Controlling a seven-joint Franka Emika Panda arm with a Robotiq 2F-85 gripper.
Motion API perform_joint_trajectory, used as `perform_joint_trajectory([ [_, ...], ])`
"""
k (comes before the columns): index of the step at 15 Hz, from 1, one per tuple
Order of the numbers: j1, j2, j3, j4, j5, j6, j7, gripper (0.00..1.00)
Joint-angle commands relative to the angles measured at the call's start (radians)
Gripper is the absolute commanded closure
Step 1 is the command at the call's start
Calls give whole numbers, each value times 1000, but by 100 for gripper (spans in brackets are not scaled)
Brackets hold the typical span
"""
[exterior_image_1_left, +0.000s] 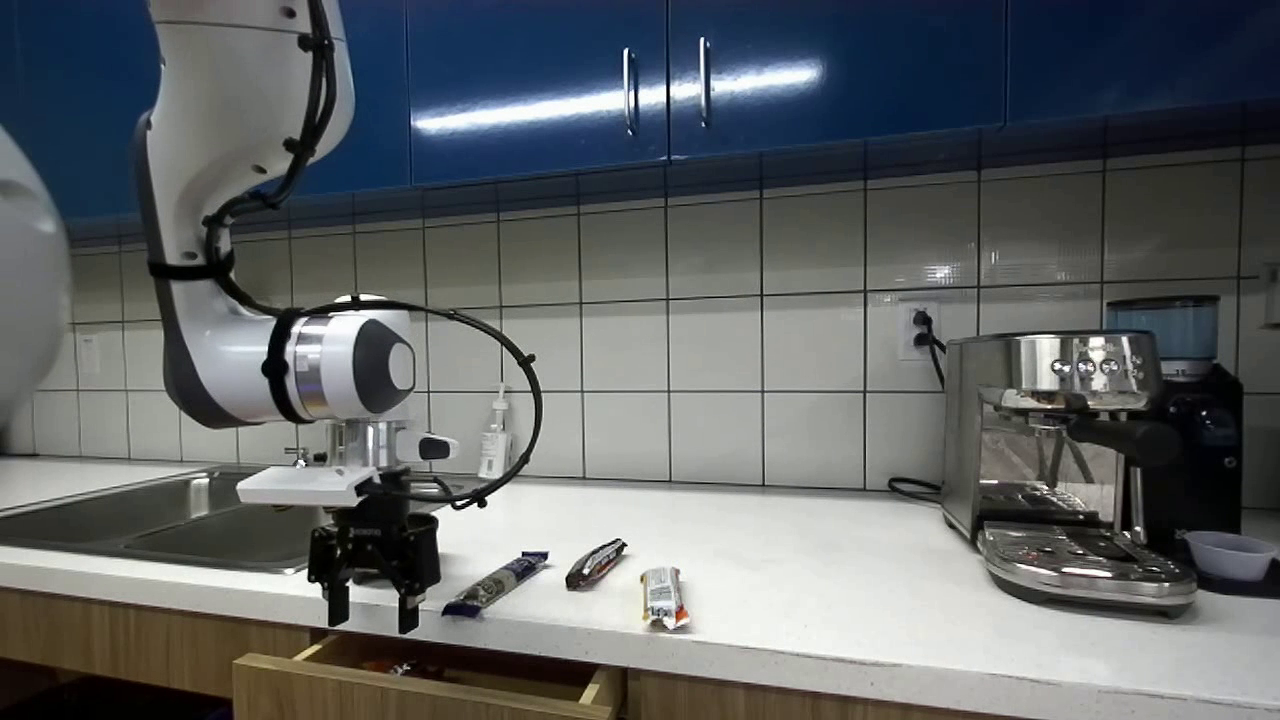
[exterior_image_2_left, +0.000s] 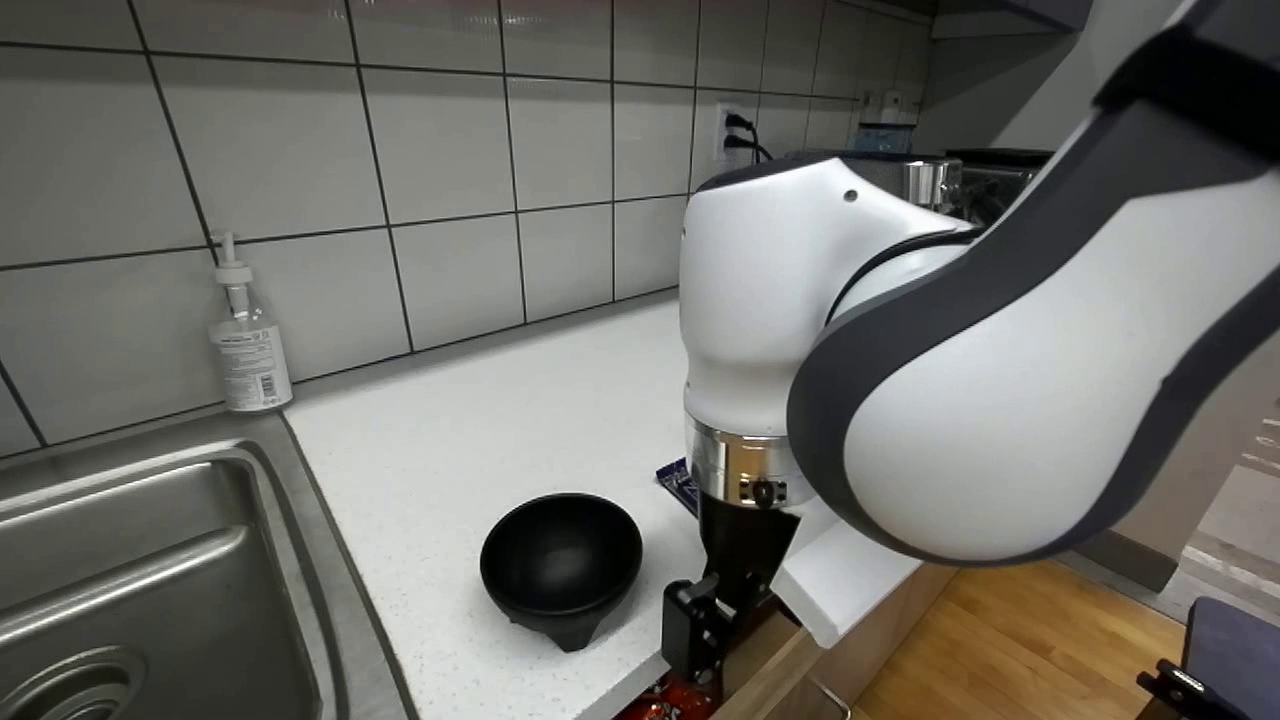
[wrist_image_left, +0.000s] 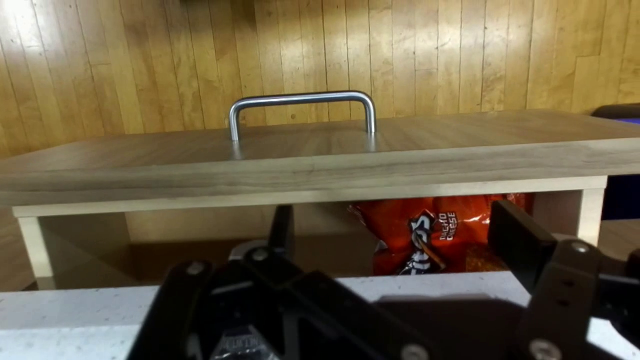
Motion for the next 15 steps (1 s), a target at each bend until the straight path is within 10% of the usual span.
perform_joint_trajectory([
  [1, 17, 34, -5, 28, 40, 1, -31, 0],
  [15, 42, 84, -19, 64, 50, 0, -20, 0],
])
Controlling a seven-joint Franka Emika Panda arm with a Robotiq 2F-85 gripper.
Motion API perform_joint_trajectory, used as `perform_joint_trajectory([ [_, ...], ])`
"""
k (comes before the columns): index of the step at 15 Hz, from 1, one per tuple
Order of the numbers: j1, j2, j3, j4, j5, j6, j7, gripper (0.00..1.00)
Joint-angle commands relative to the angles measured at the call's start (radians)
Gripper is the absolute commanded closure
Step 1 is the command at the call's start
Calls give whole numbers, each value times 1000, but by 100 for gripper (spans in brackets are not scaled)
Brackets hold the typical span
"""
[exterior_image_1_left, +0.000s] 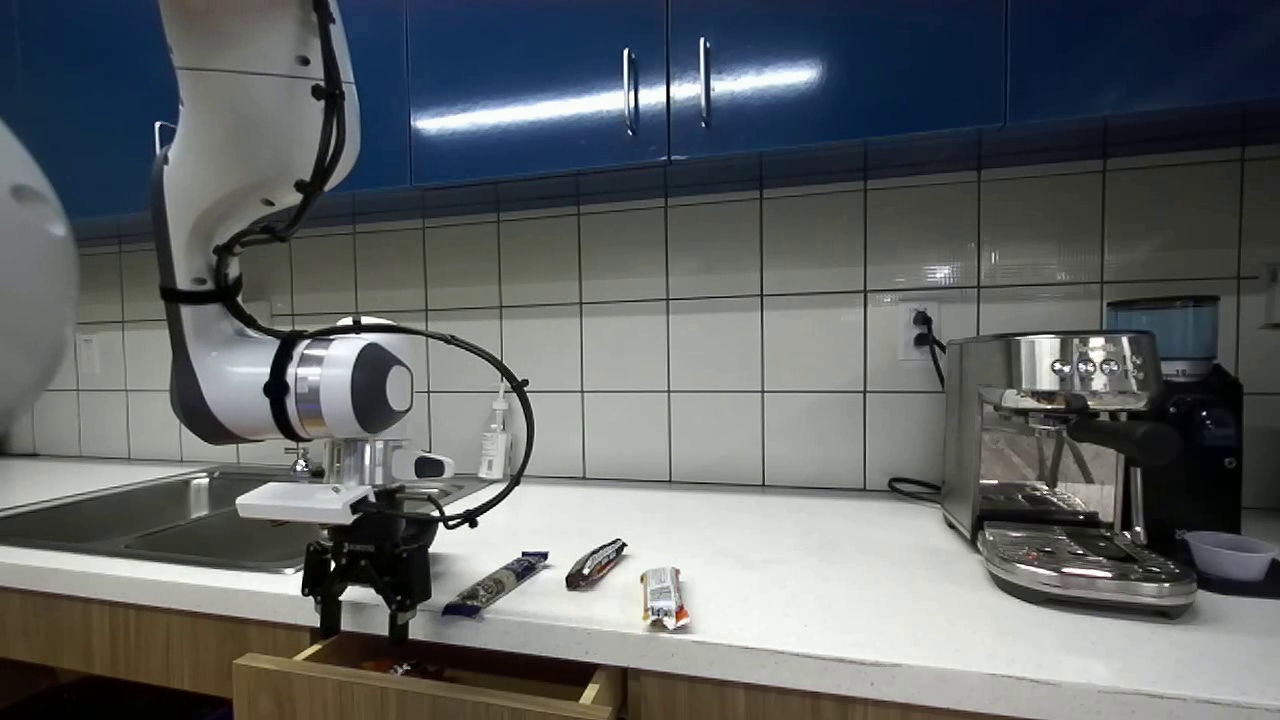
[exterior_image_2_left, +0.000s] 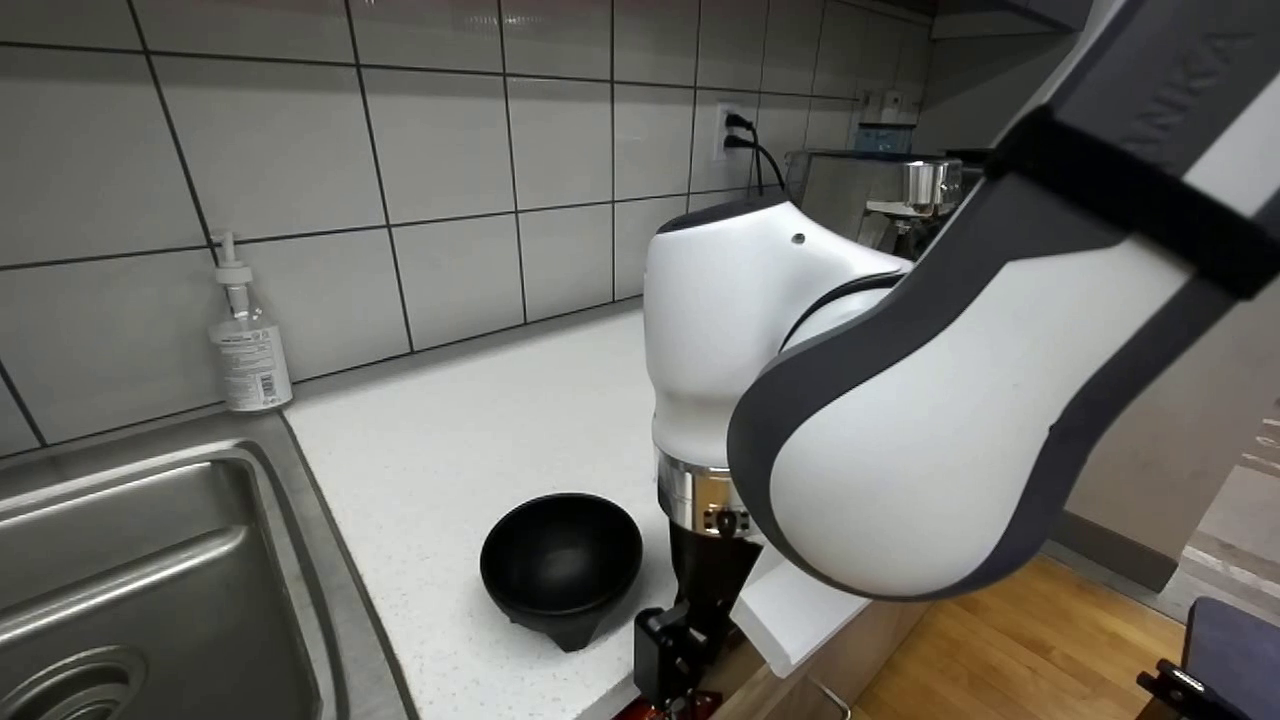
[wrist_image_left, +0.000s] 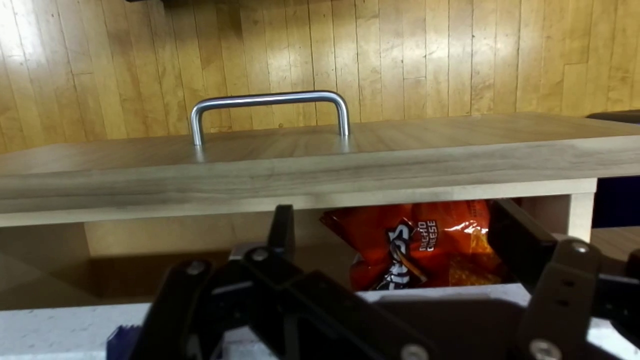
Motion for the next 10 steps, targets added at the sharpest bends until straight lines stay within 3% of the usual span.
perform_joint_trajectory([
  [1, 20, -1, -19, 1, 14, -1, -11, 0],
  [10, 69, 32, -40, -74, -9, 210, -29, 0],
])
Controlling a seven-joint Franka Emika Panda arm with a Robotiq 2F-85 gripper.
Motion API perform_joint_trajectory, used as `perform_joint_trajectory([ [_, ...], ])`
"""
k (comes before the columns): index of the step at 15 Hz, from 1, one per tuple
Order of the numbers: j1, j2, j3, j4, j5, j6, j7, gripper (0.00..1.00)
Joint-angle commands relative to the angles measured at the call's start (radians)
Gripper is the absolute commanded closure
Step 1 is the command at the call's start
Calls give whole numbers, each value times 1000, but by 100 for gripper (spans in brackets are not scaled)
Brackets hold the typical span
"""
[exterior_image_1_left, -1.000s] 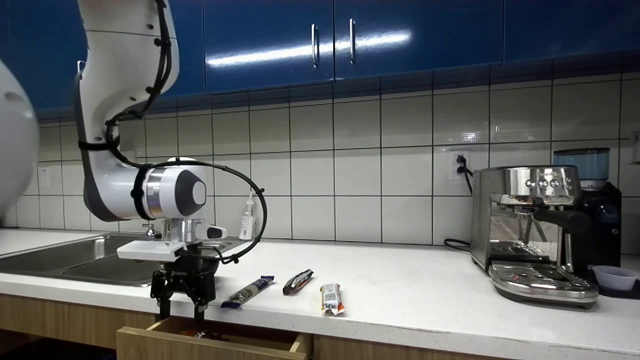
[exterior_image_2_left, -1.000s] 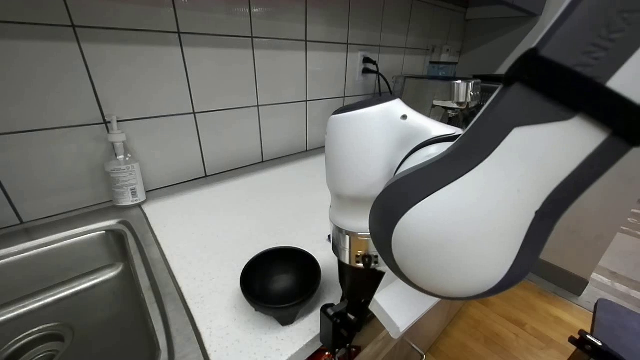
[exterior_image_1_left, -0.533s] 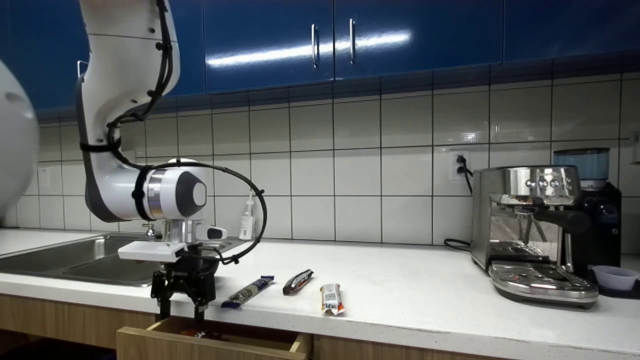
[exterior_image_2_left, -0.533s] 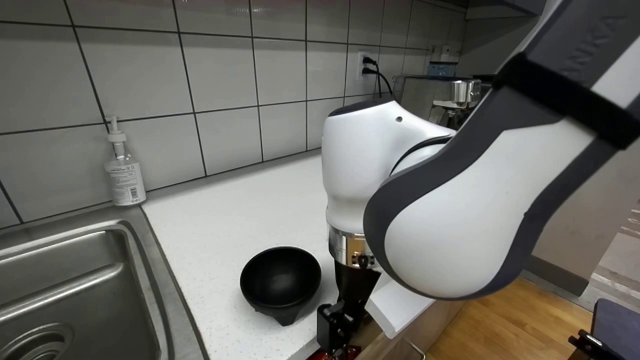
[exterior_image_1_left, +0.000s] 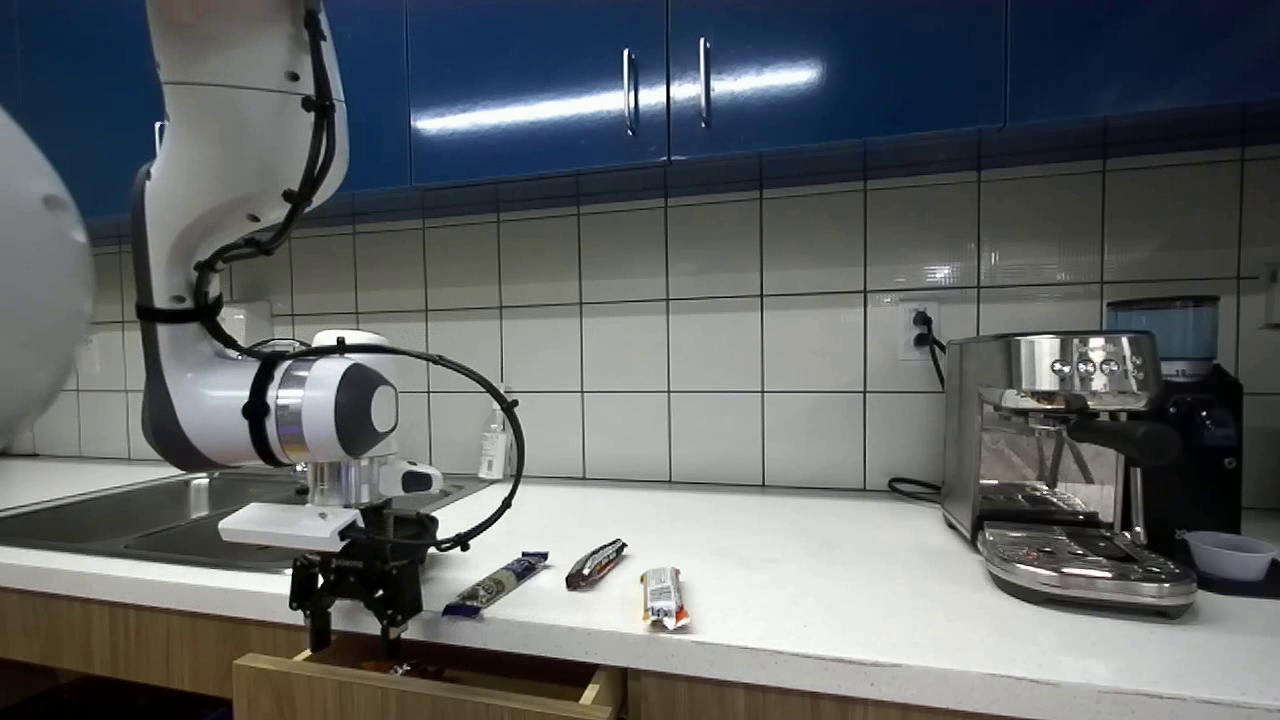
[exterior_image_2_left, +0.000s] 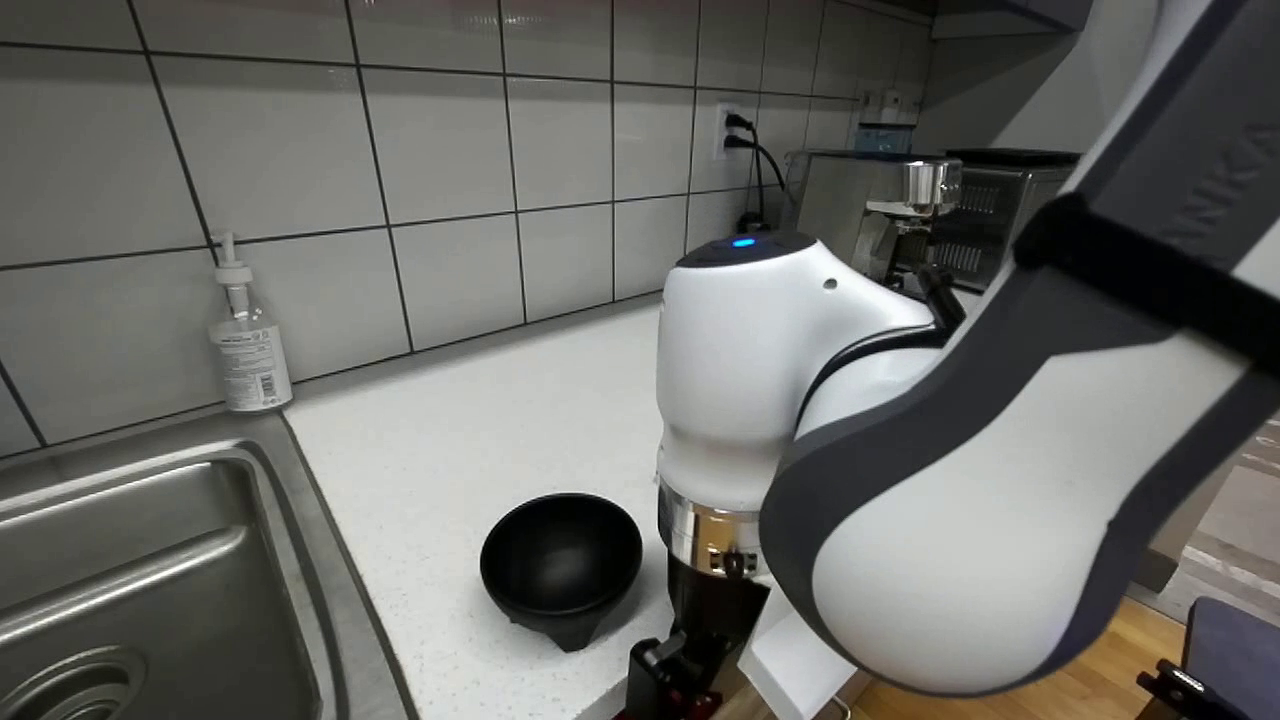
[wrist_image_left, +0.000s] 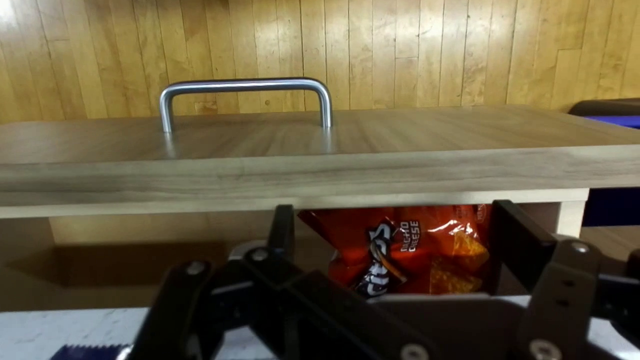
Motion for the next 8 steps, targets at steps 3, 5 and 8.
perform_joint_trajectory([
  [3, 32, 35, -33, -49, 3, 126, -20, 0],
  [5, 41, 46, -48, -51, 5, 162, -15, 0],
  [8, 49, 50, -58, -55, 11, 191, -23, 0],
])
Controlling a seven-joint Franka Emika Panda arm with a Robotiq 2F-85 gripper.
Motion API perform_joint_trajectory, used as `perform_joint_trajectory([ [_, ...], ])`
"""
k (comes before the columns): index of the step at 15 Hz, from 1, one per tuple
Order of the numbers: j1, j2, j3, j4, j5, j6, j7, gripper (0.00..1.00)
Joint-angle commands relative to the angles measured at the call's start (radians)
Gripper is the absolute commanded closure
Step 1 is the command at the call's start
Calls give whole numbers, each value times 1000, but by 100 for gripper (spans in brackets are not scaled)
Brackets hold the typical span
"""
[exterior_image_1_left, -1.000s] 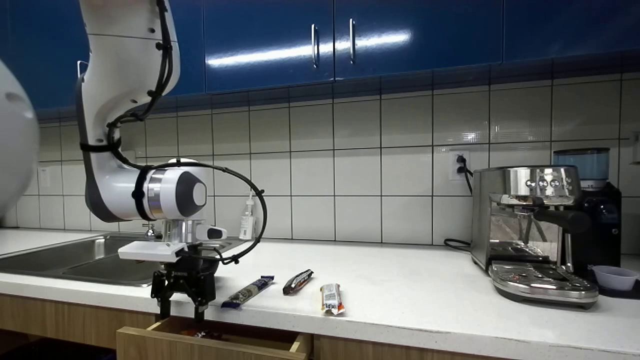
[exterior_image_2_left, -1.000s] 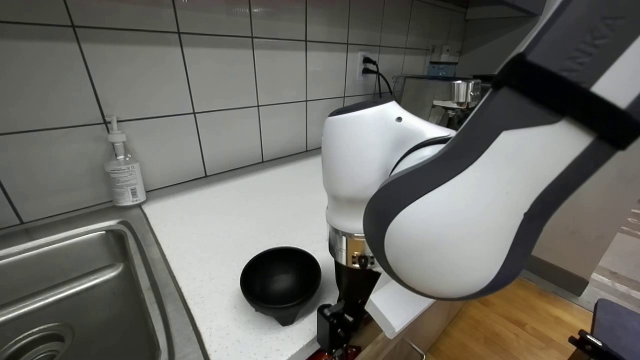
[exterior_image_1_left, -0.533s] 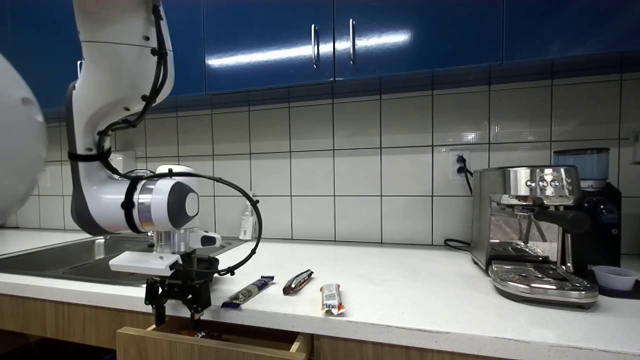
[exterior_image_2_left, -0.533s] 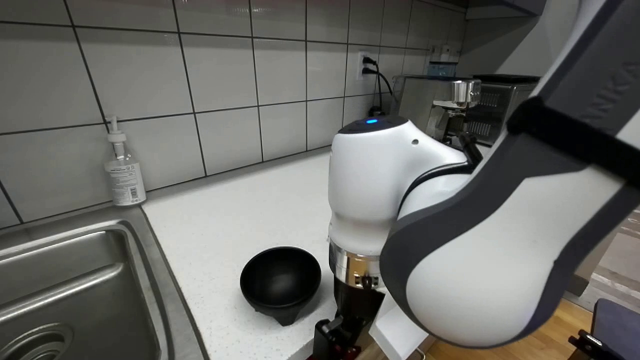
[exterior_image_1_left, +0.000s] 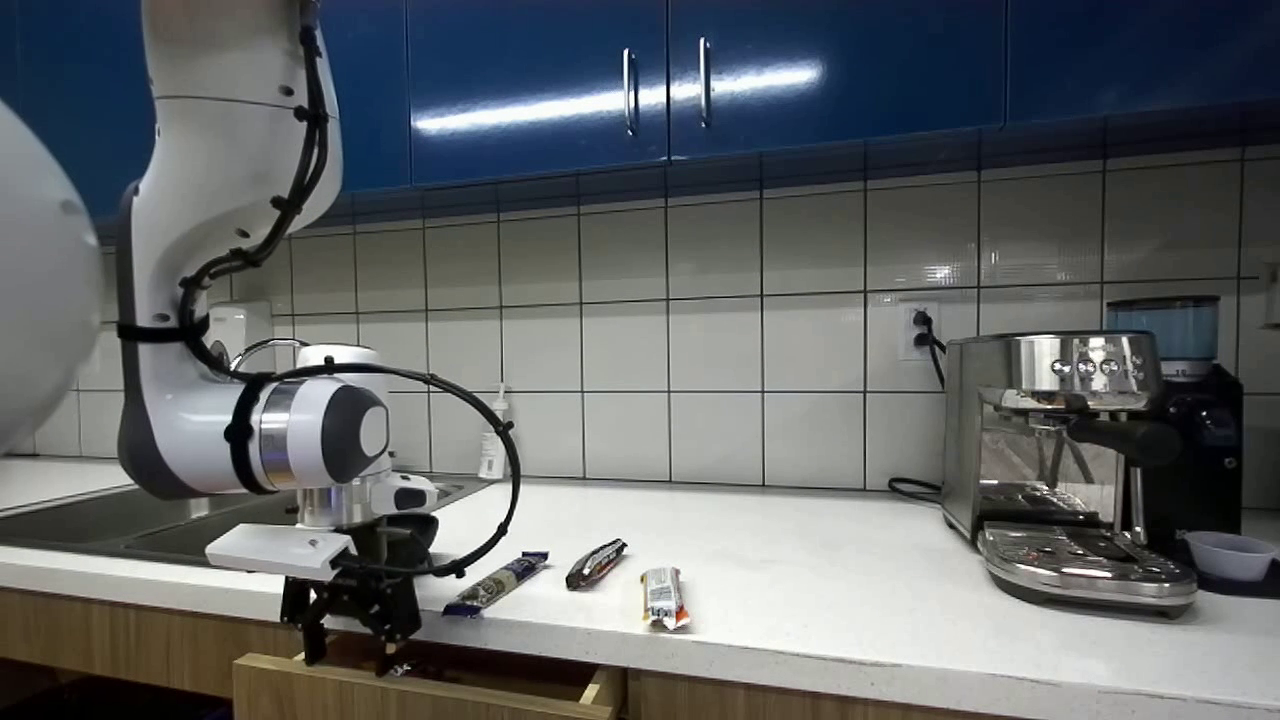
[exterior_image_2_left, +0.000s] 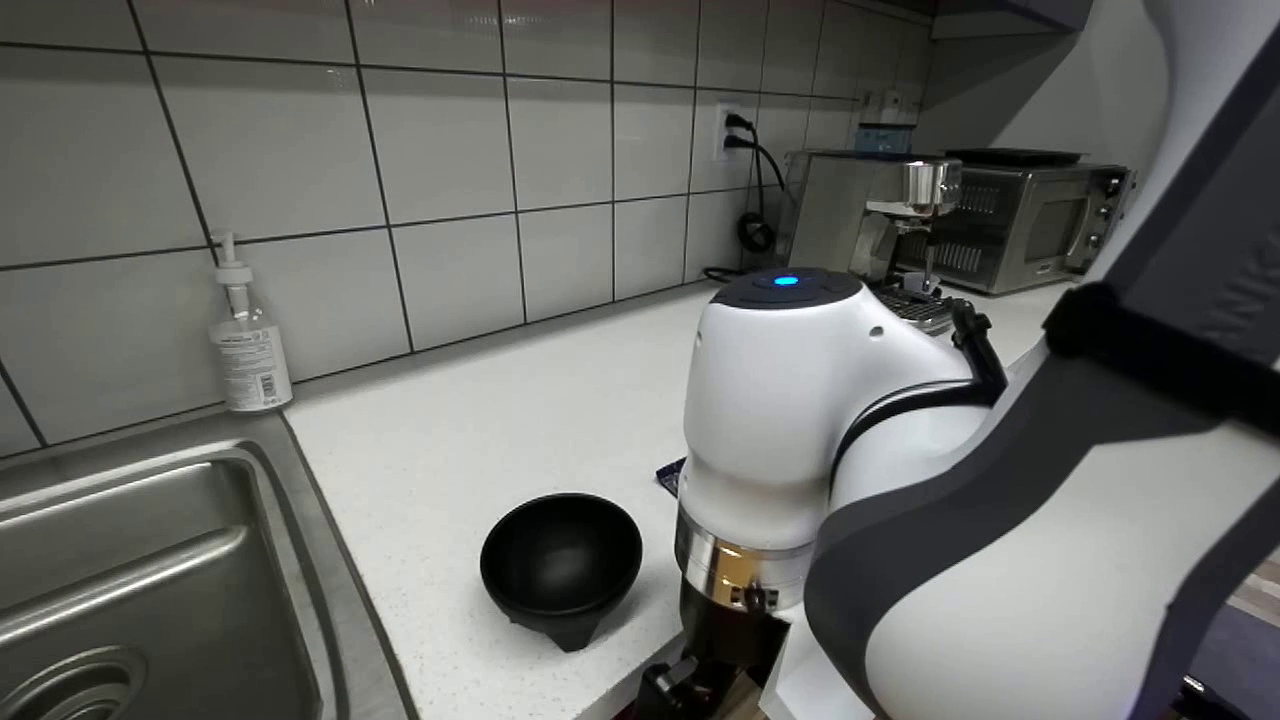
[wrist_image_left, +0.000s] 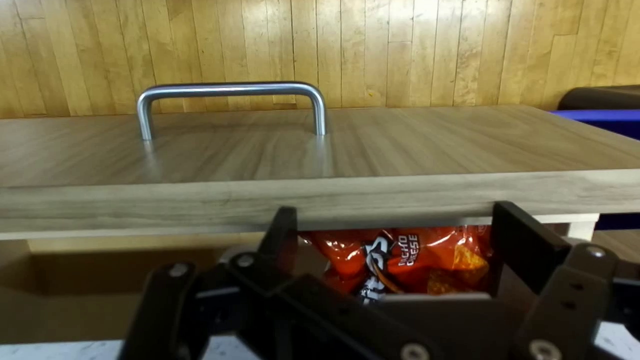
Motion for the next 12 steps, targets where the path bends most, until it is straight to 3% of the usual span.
perform_joint_trajectory([
  [1, 19, 24, -33, -5, 8, 67, -20, 0],
  [8, 35, 42, -66, 8, 18, 118, -33, 0],
  [12, 13, 54, -41, 6, 41, 108, -59, 0],
])
